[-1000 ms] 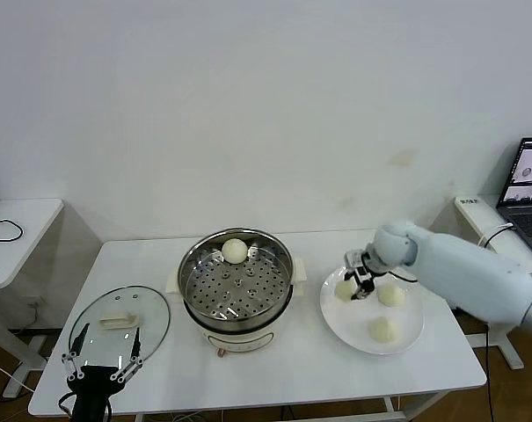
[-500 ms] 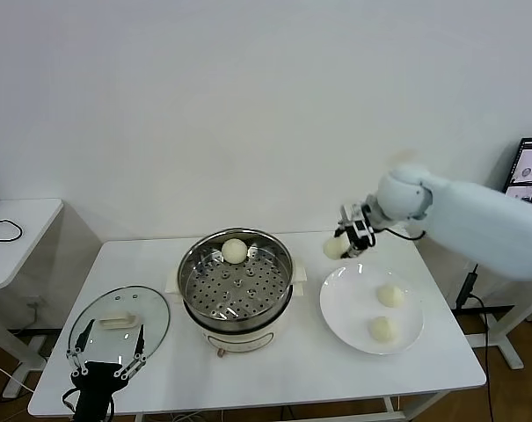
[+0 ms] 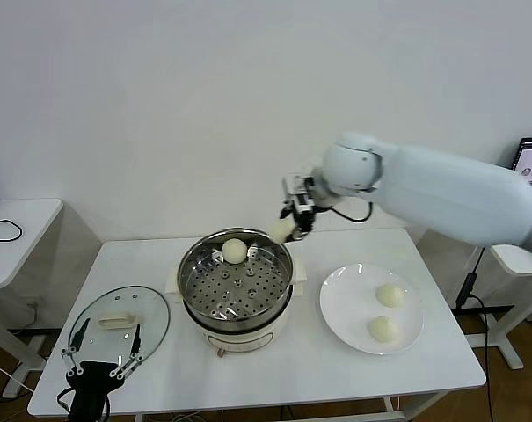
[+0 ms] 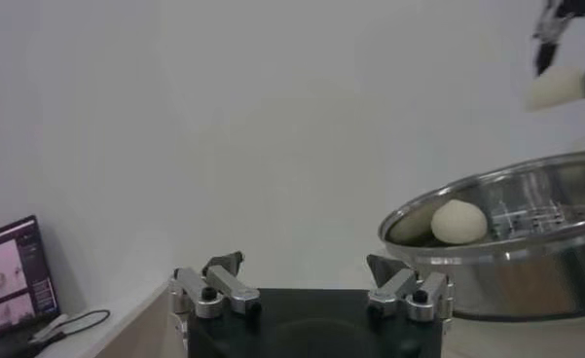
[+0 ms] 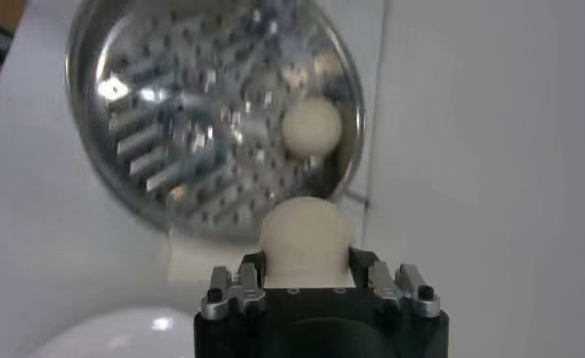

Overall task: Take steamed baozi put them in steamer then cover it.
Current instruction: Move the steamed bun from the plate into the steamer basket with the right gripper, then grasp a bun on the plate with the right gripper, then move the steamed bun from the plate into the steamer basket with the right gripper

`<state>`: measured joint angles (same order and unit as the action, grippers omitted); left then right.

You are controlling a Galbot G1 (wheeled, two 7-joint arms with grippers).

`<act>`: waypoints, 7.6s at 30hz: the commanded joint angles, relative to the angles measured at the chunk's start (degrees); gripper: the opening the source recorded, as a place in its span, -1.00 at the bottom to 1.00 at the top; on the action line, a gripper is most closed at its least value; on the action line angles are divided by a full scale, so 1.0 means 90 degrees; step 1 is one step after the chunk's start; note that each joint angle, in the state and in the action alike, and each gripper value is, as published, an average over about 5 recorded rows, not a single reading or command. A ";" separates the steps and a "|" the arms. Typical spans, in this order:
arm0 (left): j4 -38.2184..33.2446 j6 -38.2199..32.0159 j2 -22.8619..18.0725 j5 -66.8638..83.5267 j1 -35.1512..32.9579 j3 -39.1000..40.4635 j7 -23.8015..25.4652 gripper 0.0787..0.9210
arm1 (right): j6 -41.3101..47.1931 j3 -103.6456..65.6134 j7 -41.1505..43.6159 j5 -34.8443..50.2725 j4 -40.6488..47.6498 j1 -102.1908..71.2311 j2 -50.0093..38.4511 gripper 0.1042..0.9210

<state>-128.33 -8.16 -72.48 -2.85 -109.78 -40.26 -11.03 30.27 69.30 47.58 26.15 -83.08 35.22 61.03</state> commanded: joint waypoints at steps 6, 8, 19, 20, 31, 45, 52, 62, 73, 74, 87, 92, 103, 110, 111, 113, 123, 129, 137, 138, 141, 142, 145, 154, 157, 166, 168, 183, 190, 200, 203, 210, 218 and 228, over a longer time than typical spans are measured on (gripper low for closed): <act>-0.0136 -0.0014 -0.0053 0.0039 -0.0068 -0.0150 -0.0008 0.77 | 0.0717 0.0057 -0.0740 0.0649 0.0985 -0.0746 0.1965 0.10; -0.0141 -0.0018 -0.0060 0.0047 -0.0072 -0.0162 -0.0010 0.77 | 0.0778 0.0074 -0.0773 0.0602 0.1051 -0.0882 0.2095 0.10; -0.0160 -0.0018 -0.0081 0.0055 -0.0050 -0.0158 -0.0006 0.77 | 0.0917 0.0056 -0.0932 0.0412 0.1541 -0.1399 0.2656 0.10; -0.0156 -0.0018 -0.0081 0.0055 -0.0047 -0.0157 -0.0006 0.77 | 0.0928 0.0050 -0.0929 0.0406 0.1570 -0.1414 0.2687 0.10; -0.0142 -0.0019 -0.0101 0.0057 -0.0011 -0.0138 -0.0009 0.77 | 0.0964 0.0113 -0.0915 0.0054 0.1846 -0.1512 0.2893 0.10; -0.0152 -0.0030 -0.0102 0.0059 -0.0026 -0.0139 -0.0015 0.77 | 0.0980 0.0057 -0.0683 -0.0272 0.1925 -0.1393 0.2829 0.51; -0.0152 -0.0033 -0.0089 0.0059 -0.0032 -0.0137 -0.0015 0.77 | 0.0591 0.0016 0.0462 -0.0463 0.1182 -0.0617 0.1940 0.75; -0.0095 -0.0033 -0.0040 0.0043 0.0030 -0.0069 0.0000 0.77 | -0.0251 0.0184 0.1583 -0.0760 -0.0370 0.0333 -0.0377 0.76; -0.0009 -0.0004 -0.0021 -0.0044 0.0111 0.0080 0.0042 0.77 | -0.0939 0.0332 0.1918 -0.1983 -0.1650 -0.0103 -0.3149 0.76; -0.0008 0.0001 -0.0025 -0.0053 0.0117 0.0090 0.0046 0.77 | -0.1015 0.0333 0.1927 -0.2100 -0.1676 -0.0188 -0.3297 0.76; 0.0032 0.0013 -0.0102 -0.0084 0.0069 0.0073 0.0050 0.77 | -0.1530 -0.0689 0.1735 -0.3564 -0.1571 -0.2366 -0.4131 0.76; 0.0011 0.0018 -0.0111 -0.0104 0.0032 0.0041 0.0055 0.77 | -0.1590 -0.1315 0.1599 -0.3841 -0.1363 -0.3289 -0.4105 0.76; 0.0000 0.0010 -0.0162 -0.0130 -0.0044 0.0005 0.0050 0.77 | -0.1517 -0.1950 0.1400 -0.4125 -0.0864 -0.4315 -0.3602 0.76; 0.0029 0.0012 -0.0184 -0.0130 -0.0038 -0.0015 0.0051 0.77 | -0.1555 -0.2086 0.1350 -0.4238 -0.0370 -0.4494 -0.3265 0.76; 0.0037 0.0012 -0.0185 -0.0129 -0.0035 -0.0018 0.0050 0.77 | -0.1560 -0.2105 0.1342 -0.4245 -0.0302 -0.4513 -0.3216 0.76; 0.0053 0.0013 -0.0185 -0.0128 -0.0028 -0.0024 0.0051 0.77 | -0.1572 -0.2148 0.1313 -0.4249 -0.0150 -0.4553 -0.3103 0.76; 0.0118 0.0033 -0.0188 -0.0131 0.0032 -0.0027 0.0059 0.77 | -0.1604 -0.2305 0.1246 -0.4242 0.0368 -0.4714 -0.2659 0.64; 0.0121 0.0039 -0.0189 -0.0132 0.0051 -0.0025 0.0062 0.77 | -0.1575 -0.2312 0.1255 -0.4162 0.0407 -0.4670 -0.2559 0.43; 0.0120 0.0030 -0.0194 -0.0128 0.0051 -0.0017 0.0056 0.77 | -0.1550 -0.2179 0.1495 -0.3980 0.0293 -0.4213 -0.2702 0.26; 0.0118 0.0029 -0.0193 -0.0127 0.0052 -0.0017 0.0055 0.77 | -0.1549 -0.2155 0.1560 -0.3948 0.0259 -0.4103 -0.2739 0.26; 0.0112 0.0024 -0.0183 -0.0122 0.0057 -0.0017 0.0054 0.77 | -0.1545 -0.2090 0.1719 -0.3808 0.0145 -0.3681 -0.2856 0.26; 0.0112 0.0023 -0.0178 -0.0120 0.0060 -0.0016 0.0053 0.77 | -0.1543 -0.2084 0.1767 -0.3751 0.0107 -0.3534 -0.2894 0.26; 0.0116 0.0022 -0.0163 -0.0116 0.0076 -0.0008 0.0055 0.77 | -0.1520 -0.2076 0.1884 -0.3555 0.0003 -0.3099 -0.3001 0.26; 0.0135 0.0020 -0.0108 -0.0106 0.0137 0.0049 0.0056 0.77 | -0.1423 -0.1458 0.1984 -0.2782 -0.0178 -0.1408 -0.2899 0.26; 0.0125 0.0011 -0.0090 -0.0097 0.0127 0.0047 0.0052 0.77 | -0.1384 -0.1133 0.1959 -0.2507 -0.0152 -0.0790 -0.2638 0.27; 0.0080 -0.0010 -0.0080 -0.0104 0.0088 -0.0010 0.0052 0.77 | -0.1142 -0.0646 0.1833 -0.1792 -0.0165 0.0131 -0.1341 0.28; 0.0068 -0.0025 -0.0081 -0.0111 0.0059 -0.0035 0.0048 0.77 | -0.1106 -0.0551 0.1766 -0.1644 -0.0158 0.0249 -0.0974 0.28; -0.0116 -0.0012 -0.0184 -0.0111 -0.0033 -0.0163 0.0048 0.77 | -0.2130 0.0160 0.0780 -0.1176 -0.0047 -0.0499 0.1153 0.29; -0.0161 -0.0029 -0.0232 -0.0094 -0.0079 -0.0215 0.0036 0.77 | -0.2851 0.0463 0.0583 -0.2161 0.0061 -0.0925 0.1477 0.28; -0.0157 -0.0044 -0.0268 -0.0090 -0.0066 -0.0203 0.0027 0.77 | -0.3589 0.0582 0.0628 -0.3166 0.0420 -0.1144 0.1771 0.28; -0.0138 -0.0053 -0.0268 -0.0086 -0.0060 -0.0202 0.0023 0.77 | -0.3615 0.0581 0.0596 -0.3160 0.0445 -0.1172 0.1866 0.28; -0.0141 -0.0061 -0.0270 -0.0080 -0.0060 -0.0199 0.0014 0.77 | -0.3627 0.0613 0.0739 -0.3204 0.0503 -0.1178 0.1992 0.29; -0.0135 -0.0072 -0.0274 -0.0077 -0.0067 -0.0195 0.0008 0.77 | -0.3725 0.0667 0.1051 -0.3151 0.0387 -0.1056 0.1900 0.30; -0.0152 -0.0067 -0.0265 -0.0076 -0.0044 -0.0185 0.0019 0.77 | -0.3819 0.0546 0.1036 -0.3073 0.0331 -0.0733 0.1706 0.69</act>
<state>-129.67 -8.79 -74.95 -3.56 -110.26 -41.97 -10.92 -3.22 74.50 56.42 -1.24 -80.00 26.96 76.68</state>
